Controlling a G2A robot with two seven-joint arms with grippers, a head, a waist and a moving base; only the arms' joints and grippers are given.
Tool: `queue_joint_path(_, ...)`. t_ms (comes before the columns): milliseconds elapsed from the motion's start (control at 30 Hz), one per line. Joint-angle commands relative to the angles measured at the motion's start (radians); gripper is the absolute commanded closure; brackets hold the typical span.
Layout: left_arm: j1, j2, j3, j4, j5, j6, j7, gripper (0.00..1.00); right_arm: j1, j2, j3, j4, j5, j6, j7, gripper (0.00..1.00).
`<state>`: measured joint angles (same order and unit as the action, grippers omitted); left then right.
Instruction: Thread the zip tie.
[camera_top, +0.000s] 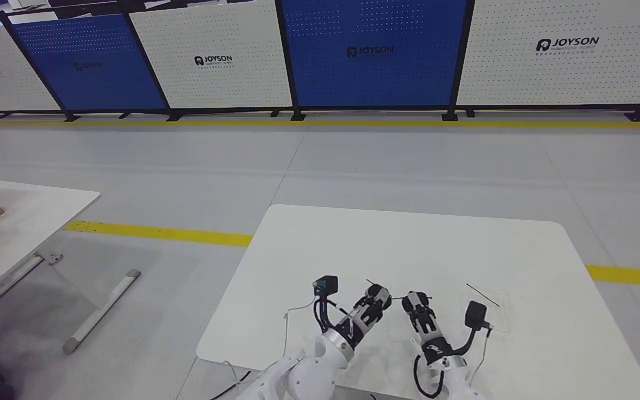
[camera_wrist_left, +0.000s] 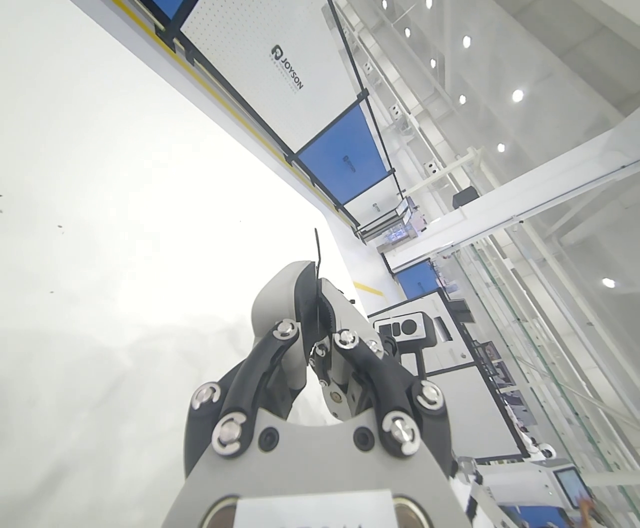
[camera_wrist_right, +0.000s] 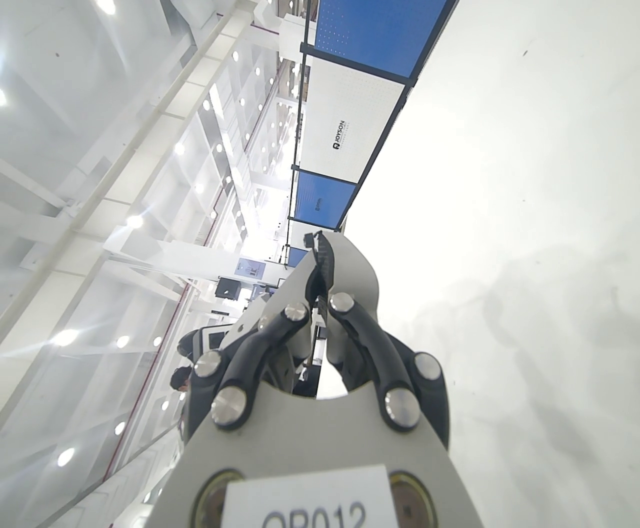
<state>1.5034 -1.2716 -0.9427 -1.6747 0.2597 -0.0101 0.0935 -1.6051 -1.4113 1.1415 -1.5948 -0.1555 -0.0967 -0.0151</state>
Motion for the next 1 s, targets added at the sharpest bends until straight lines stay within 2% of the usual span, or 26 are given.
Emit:
queue_joint_path(0,0.004,0.001,-0.006,-0.002,-0.002,-0.006,0.002,1.00,0.001,0.000,-0.001,0.002,0.001,-0.002,-0.001,1.00)
queue_joint_path(200,0.000,-0.001,-0.007,0.013,0.038,0.027,0.030,1.00,-0.011,0.000,0.001,-0.003,-0.007,-0.015,-0.021,1.00)
queue_joint_path(433,-0.006,-0.007,0.005,0.025,0.052,0.036,0.047,1.00,-0.008,-0.003,-0.010,0.002,-0.026,-0.015,-0.054,1.00)
queue_joint_path(533,-0.006,-0.008,0.005,0.023,0.056,0.037,0.050,0.94,-0.007,-0.004,-0.013,0.002,-0.034,-0.011,-0.067,1.00)
queue_joint_path(667,-0.002,-0.009,0.007,0.014,0.066,0.042,0.051,0.75,-0.002,-0.006,-0.019,0.005,-0.039,-0.001,-0.077,1.00)
queue_joint_path(733,-0.001,-0.009,0.010,0.011,0.075,0.049,0.049,0.71,-0.001,-0.006,-0.020,0.006,-0.040,-0.001,-0.080,1.00)
queue_joint_path(900,0.000,-0.011,0.014,0.004,0.088,0.059,0.047,0.82,-0.002,-0.007,-0.021,0.005,-0.043,-0.001,-0.088,1.00)
queue_joint_path(967,0.000,-0.012,0.017,0.003,0.094,0.062,0.046,0.91,-0.004,-0.008,-0.022,0.002,-0.047,0.001,-0.093,1.00)
